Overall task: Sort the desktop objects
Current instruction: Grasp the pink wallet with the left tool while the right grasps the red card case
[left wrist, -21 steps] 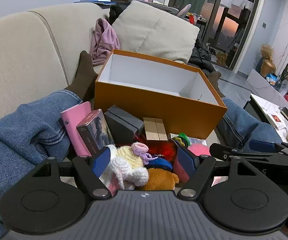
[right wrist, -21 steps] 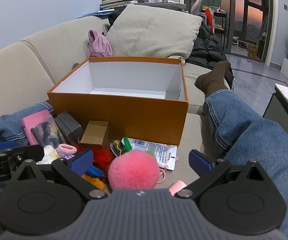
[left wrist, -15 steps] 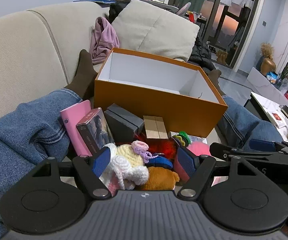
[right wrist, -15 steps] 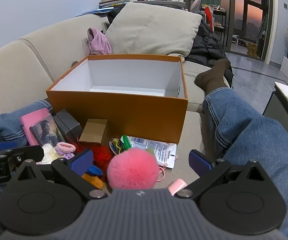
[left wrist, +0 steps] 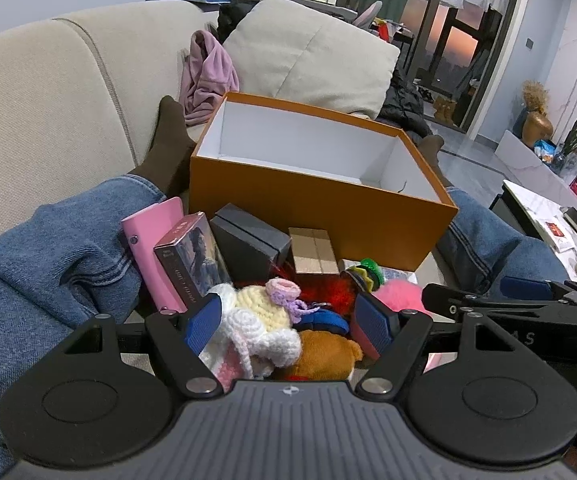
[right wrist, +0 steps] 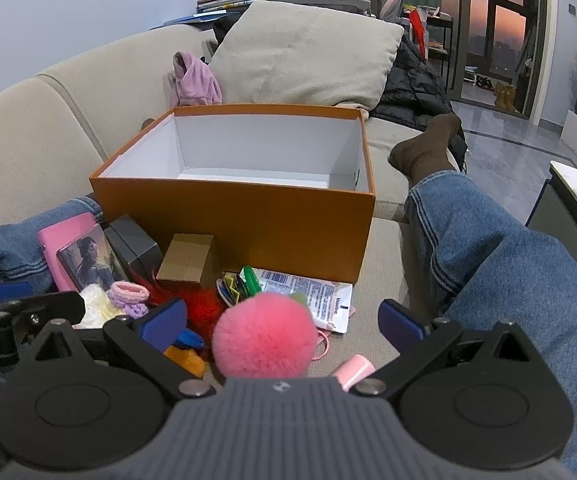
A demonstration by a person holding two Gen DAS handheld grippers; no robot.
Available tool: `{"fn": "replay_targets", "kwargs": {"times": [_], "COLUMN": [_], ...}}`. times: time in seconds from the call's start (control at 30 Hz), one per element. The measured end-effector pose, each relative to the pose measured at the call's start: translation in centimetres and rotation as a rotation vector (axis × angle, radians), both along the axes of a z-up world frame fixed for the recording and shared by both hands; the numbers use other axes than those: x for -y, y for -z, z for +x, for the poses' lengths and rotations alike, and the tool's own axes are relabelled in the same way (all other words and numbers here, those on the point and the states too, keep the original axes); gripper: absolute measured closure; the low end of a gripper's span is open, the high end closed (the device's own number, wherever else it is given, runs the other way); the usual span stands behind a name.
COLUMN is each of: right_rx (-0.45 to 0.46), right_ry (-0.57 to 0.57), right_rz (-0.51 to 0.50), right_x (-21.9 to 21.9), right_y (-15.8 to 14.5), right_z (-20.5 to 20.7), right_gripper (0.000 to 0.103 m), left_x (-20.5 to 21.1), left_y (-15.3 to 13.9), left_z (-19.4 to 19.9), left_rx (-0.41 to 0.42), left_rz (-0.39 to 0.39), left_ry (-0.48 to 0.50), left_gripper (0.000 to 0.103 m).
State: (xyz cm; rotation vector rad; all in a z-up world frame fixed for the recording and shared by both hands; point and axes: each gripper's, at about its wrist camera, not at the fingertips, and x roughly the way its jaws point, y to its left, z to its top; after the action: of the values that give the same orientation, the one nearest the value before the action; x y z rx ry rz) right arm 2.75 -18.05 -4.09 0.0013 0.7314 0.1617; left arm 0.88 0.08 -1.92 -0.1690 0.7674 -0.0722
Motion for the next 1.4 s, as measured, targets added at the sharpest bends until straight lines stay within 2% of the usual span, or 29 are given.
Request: {"fn": "replay_targets", "kwargs": {"times": [0.17, 0.27, 0.43, 0.57, 0.7, 0.83, 0.9, 1.0, 1.17, 1.23, 1.37, 1.4], "right_rx": [-0.017, -0.032, -0.103, -0.171, -0.233, -0.247, -0.264, -0.289, -0.327, -0.356, -0.369, -0.37], "right_ry": [-0.027, -0.074, -0.181, -0.247, -0.309, -0.348, -0.368, -0.382, -0.403, -0.415, -0.44, -0.442], "right_rz": [0.007, 0.009, 0.037, 0.104, 0.151, 0.149, 0.159, 0.187, 0.242, 0.263, 0.285, 0.281], "right_x": [-0.1, -0.5, -2.6, -5.5, -8.4, -10.8, -11.6, -12.2, -12.5, -12.7, -13.4, -13.6], "right_y": [0.2, 0.1, 0.0, -0.4, -0.5, -0.4, -0.3, -0.2, 0.4, 0.7, 0.9, 0.9], "right_z": [0.5, 1.1, 3.2, 5.4, 7.6, 8.9, 9.6, 10.6, 11.1, 11.1, 10.7, 10.6], "right_gripper": [0.005, 0.015, 0.033, 0.043, 0.051, 0.055, 0.059, 0.059, 0.059, 0.059, 0.059, 0.059], "left_x": [-0.8, -1.9, -4.5, -7.7, -9.4, -10.5, -10.8, -11.1, -11.4, -11.6, -12.6, -12.5], "left_y": [-0.1, -0.2, -1.2, -1.5, -1.1, -0.1, 0.5, 1.4, 2.3, 2.2, 2.2, 2.2], "left_z": [0.4, 0.9, 2.6, 5.1, 7.3, 9.6, 10.7, 12.1, 13.4, 13.3, 11.9, 11.4], "left_rx": [-0.011, -0.021, -0.026, -0.093, -0.126, -0.182, -0.216, -0.255, -0.286, -0.287, -0.311, -0.309], "left_rz": [0.018, 0.037, 0.117, 0.083, 0.109, 0.064, 0.077, 0.067, 0.012, -0.009, -0.16, -0.164], "left_ry": [-0.014, -0.039, -0.078, -0.104, -0.108, -0.047, -0.027, 0.016, 0.064, 0.048, 0.053, 0.06], "left_gripper": [0.026, 0.033, 0.044, 0.051, 0.053, 0.053, 0.054, 0.057, 0.064, 0.071, 0.079, 0.08]}}
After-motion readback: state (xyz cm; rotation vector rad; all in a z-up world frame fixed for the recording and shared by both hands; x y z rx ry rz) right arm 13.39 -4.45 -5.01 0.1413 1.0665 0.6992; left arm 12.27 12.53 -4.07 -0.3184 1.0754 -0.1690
